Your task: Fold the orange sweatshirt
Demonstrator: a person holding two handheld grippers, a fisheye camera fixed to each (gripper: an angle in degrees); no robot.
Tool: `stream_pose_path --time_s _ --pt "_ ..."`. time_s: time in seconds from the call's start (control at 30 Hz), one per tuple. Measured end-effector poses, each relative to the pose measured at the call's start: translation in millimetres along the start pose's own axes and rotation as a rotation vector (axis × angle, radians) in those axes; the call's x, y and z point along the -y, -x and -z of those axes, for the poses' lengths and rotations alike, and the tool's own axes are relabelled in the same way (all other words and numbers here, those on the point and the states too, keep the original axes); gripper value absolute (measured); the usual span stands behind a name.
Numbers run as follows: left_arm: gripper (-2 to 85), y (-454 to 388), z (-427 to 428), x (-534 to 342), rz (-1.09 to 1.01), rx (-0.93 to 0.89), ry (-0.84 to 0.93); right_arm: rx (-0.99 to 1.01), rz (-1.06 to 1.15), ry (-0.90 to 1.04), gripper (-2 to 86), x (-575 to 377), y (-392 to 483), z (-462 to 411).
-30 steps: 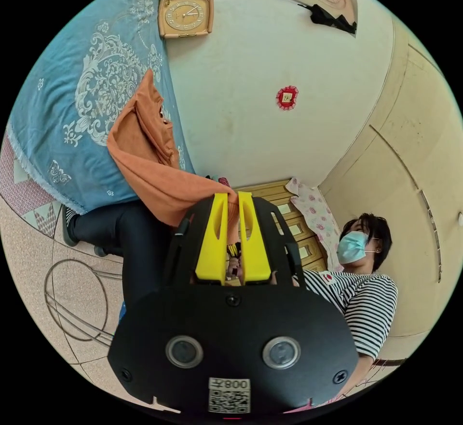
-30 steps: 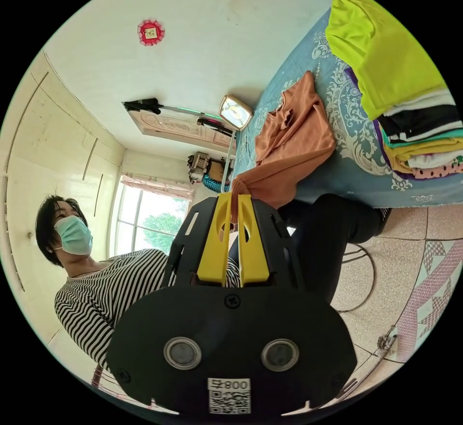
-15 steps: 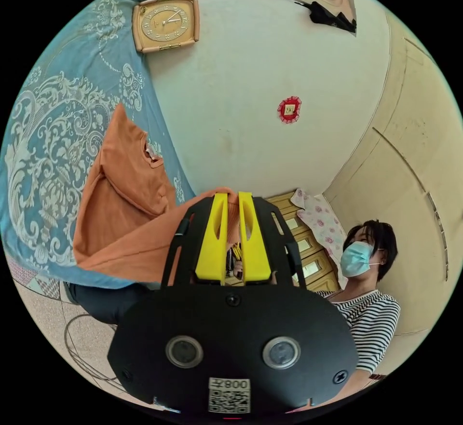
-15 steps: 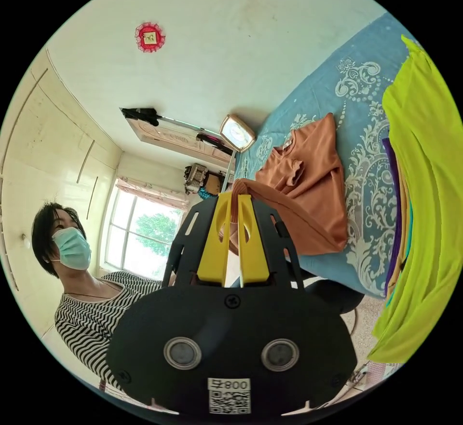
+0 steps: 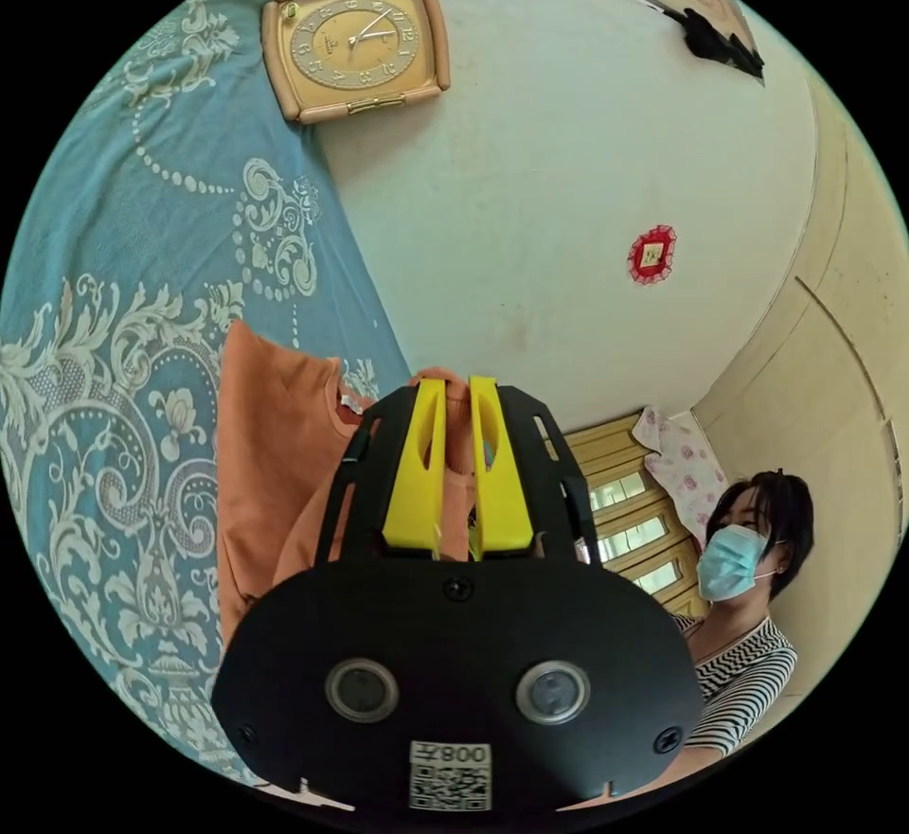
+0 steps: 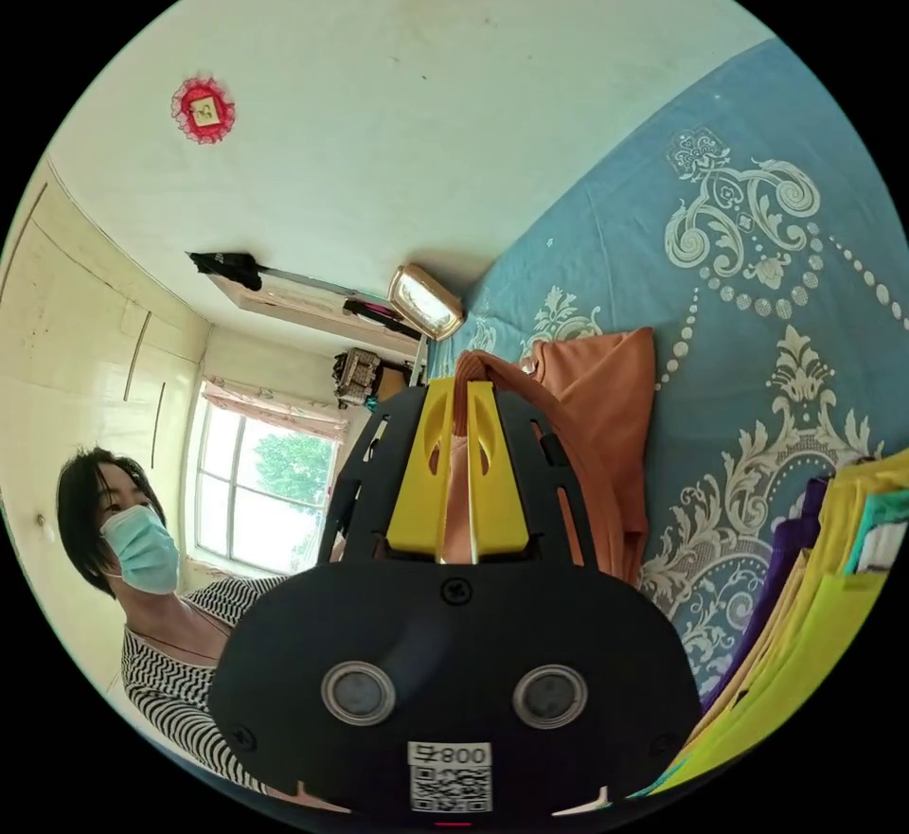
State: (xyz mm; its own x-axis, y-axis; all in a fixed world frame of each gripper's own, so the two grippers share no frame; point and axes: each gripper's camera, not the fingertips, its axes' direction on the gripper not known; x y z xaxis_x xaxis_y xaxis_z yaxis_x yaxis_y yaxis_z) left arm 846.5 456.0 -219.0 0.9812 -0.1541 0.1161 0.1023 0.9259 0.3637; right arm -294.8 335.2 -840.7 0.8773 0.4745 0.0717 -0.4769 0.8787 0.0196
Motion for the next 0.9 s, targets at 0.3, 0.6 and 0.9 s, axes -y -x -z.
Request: stream_pose_path --time_s 0.3,0.6,0.9 --pt "7.1 93.5 -64.0 50.1 0.129 0.173 -0.021 -0.011 -0.179 -0.001 2.5 82.6 -61.6 -49.5" --pt "8.1 117.2 -104.9 82.1 0.156 0.195 0.015 -0.016 -0.241 0.019 3.1 134.5 -39.0 -53.1" --pt "10.4 95.5 -115.0 80.3 0.086 0.123 -0.068 0.094 -0.195 -0.058 4.9 147.0 28.4 -17.7"
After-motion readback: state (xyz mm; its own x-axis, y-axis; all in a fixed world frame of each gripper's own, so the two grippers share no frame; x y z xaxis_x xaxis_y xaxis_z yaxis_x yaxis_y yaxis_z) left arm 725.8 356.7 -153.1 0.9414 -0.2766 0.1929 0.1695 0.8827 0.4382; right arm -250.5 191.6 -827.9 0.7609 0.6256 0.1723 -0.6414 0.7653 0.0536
